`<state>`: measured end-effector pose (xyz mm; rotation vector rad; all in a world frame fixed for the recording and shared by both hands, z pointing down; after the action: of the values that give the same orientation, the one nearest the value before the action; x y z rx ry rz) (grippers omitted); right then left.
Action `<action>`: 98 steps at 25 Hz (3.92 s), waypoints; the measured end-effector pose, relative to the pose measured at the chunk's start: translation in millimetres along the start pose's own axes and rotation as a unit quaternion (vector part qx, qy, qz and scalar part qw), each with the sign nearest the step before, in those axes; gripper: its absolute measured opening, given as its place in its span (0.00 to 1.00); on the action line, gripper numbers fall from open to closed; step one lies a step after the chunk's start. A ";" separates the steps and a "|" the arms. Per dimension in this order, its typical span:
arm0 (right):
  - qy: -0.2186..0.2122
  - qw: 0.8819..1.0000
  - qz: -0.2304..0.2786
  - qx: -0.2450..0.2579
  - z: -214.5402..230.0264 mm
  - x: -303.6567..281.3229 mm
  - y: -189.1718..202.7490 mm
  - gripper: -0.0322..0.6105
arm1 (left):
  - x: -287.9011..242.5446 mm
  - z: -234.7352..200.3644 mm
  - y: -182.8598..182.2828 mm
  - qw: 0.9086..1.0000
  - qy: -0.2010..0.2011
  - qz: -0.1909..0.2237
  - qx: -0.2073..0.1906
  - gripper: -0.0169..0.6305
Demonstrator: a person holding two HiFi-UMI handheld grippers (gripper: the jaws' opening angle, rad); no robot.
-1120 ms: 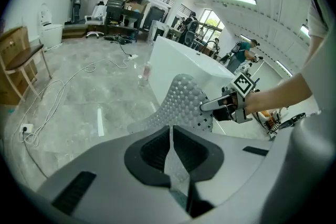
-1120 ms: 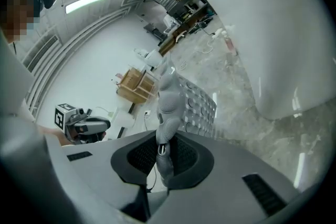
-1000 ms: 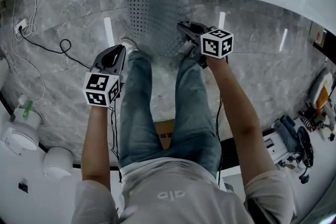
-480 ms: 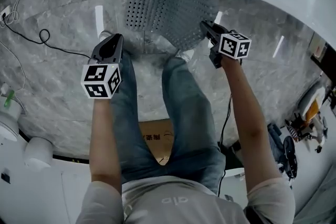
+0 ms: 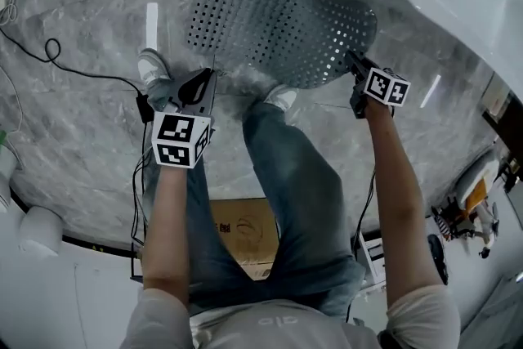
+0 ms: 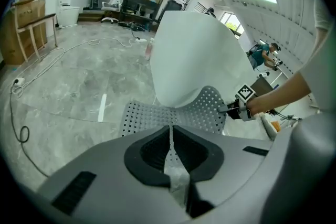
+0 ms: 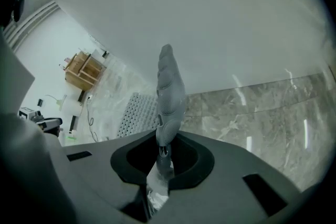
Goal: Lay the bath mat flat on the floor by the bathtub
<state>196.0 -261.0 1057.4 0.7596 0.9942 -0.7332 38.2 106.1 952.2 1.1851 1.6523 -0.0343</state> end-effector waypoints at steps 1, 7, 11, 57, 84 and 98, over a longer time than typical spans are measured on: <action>0.012 1.000 -0.002 -0.006 14.1 -2.4 3.2 0.15 | -4.5 -0.5 7.2 1.000 0.001 -0.003 -0.005 0.08; 0.051 0.999 -0.003 -0.001 74.7 -14.3 8.8 0.17 | -39.6 -8.0 31.2 0.999 0.008 -0.018 -0.028 0.08; 0.068 0.998 -0.011 0.000 103.4 -28.4 10.7 0.19 | -62.4 -14.4 21.1 1.000 0.007 -0.012 -0.021 0.08; 0.257 0.928 0.056 -0.264 230.7 -120.4 205.6 0.13 | -84.4 -22.3 -36.4 0.982 0.036 -0.079 -0.169 0.08; 0.287 0.872 0.058 -0.392 235.0 -141.1 216.6 0.07 | -78.7 -56.5 -51.4 0.987 0.016 -0.085 -0.135 0.08; 0.316 0.865 -0.061 -0.384 226.2 -136.3 276.7 0.07 | -87.5 -43.8 -48.7 0.985 0.024 -0.095 -0.141 0.08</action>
<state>474.3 -274.5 1319.5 0.2111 1.7960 -0.1170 -31.0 46.4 1012.2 0.8185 1.7419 0.1070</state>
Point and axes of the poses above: the fingertips, and each gripper's own axes: x backward along the fingers, z to its right, y out of its underside, the point moved 3 cm from there along x, backward along the fingers, and after that the axes turned 4 degrees about y, right-handed, at the moved point
